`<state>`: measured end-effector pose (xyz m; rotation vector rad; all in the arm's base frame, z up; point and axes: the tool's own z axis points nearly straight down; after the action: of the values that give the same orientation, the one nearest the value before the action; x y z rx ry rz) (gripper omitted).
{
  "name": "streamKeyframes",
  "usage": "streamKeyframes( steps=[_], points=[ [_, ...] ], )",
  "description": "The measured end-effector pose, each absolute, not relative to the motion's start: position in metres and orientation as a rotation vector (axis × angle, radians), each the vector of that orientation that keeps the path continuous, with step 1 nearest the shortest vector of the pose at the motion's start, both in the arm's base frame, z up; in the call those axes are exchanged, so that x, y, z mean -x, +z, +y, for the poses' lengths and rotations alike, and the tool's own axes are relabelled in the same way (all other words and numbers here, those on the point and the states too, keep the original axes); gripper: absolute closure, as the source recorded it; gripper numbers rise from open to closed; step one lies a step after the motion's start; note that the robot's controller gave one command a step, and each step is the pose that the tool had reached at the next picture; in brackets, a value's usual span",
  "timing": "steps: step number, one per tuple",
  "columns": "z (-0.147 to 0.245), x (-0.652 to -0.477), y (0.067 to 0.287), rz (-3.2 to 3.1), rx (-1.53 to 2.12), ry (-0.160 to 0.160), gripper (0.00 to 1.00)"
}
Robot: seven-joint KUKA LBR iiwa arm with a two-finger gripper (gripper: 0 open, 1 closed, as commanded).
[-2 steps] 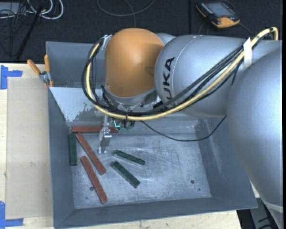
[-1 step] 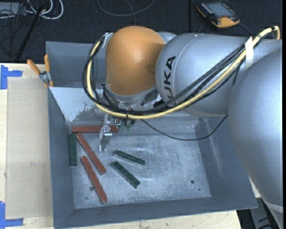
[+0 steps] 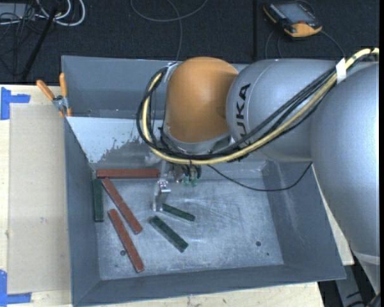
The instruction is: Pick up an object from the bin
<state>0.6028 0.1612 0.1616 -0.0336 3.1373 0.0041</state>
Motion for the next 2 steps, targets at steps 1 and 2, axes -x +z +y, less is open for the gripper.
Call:
streamKeyframes(
  steps=[1, 2],
  points=[
    [0.145, -0.565, 0.129, 3.138, 0.188, -0.004, 0.00],
    [0.129, -0.577, 0.076, 3.113, 0.242, 0.008, 1.00]
  ],
)
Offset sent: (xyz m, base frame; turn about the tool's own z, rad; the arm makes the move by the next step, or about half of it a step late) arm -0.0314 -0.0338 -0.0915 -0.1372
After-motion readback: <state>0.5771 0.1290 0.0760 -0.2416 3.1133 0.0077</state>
